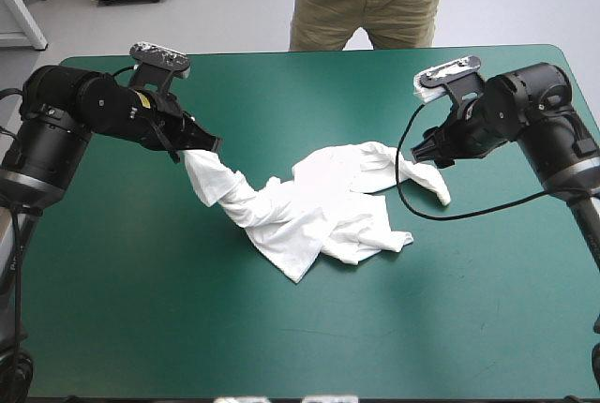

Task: Fold the cloth

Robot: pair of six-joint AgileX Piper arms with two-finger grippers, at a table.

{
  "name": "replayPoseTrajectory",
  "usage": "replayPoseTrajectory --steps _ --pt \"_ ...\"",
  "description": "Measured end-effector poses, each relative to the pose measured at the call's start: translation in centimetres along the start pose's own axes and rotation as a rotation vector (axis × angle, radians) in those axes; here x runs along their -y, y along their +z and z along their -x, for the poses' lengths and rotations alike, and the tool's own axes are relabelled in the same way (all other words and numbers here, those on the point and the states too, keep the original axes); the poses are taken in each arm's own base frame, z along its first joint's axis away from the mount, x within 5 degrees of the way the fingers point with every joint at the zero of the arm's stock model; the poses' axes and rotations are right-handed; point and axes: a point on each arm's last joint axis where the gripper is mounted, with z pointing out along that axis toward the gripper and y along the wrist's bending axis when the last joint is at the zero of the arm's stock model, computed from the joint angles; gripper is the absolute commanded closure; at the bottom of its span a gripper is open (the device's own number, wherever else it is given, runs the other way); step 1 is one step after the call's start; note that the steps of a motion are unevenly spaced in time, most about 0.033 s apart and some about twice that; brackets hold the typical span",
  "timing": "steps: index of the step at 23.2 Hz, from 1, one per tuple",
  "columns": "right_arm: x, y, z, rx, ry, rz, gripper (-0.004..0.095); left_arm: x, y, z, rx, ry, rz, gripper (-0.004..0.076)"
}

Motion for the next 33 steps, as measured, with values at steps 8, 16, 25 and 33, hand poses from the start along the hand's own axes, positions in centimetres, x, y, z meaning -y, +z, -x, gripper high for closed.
replayPoseTrajectory --steps 8,16,25,33 --pt "0.1 0.0 0.0 -0.001 -0.002 -0.006 0.0331 0.0 0.0 0.0 0.000 0.000 0.000 0.0733" --pt "0.1 1.1 -0.5 -0.040 -0.022 -0.018 0.0331 0.0 0.0 0.0 0.000 0.000 0.000 0.0733" --pt "0.0 10.0 -1.1 -0.243 -0.073 -0.038 0.0418 0.0 0.0 0.0 0.000 0.001 0.000 0.0733" --pt "1.4 18.2 -1.9 -0.371 -0.036 -0.013 0.0461 0.0 0.0 0.0 0.000 0.015 0.000 0.0733"
